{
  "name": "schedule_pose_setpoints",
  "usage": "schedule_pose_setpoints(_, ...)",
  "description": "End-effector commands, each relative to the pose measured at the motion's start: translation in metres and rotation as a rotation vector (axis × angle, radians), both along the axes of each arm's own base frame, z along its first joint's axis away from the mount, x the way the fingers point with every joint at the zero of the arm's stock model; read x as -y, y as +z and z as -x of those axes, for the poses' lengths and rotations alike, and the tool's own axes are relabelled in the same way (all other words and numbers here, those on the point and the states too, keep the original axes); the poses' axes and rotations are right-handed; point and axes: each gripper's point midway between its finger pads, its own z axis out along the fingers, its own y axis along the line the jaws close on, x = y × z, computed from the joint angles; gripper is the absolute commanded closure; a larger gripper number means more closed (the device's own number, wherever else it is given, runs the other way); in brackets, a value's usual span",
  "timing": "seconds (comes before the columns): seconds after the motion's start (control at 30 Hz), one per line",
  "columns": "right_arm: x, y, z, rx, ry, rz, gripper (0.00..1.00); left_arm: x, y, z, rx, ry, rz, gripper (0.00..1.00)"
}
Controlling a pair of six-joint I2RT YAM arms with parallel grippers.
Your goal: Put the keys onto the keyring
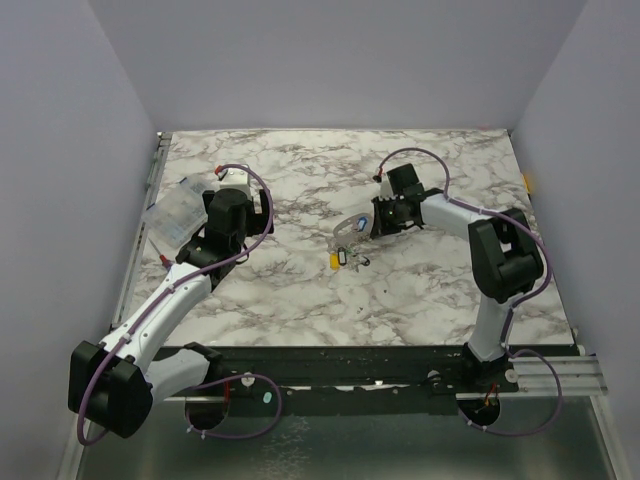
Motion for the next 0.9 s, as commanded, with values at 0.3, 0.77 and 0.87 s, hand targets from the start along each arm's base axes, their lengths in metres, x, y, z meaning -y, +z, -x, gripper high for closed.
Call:
schedule_pose_setpoints(0.3, 0.002, 0.056, -0.002, 0.149, -0.010, 0.084, 0.99, 0.006, 0.005, -0.001, 0.015, -0.026, 0.003, 0.06)
schedule_pose_setpoints(0.77, -0.022, 0.159, -0.019, 0.522, 0.020, 0.141, 0.99, 0.010, 0.014, 0.003, 0.037, -0.058, 0.022, 0.06)
schedule_pose_setpoints(0.87, -0.037, 0.192, -0.009, 0.644, 0.076, 0.119, 0.99, 0.020, 0.021, 0.005, 0.047, -0.112, 0.049, 0.06)
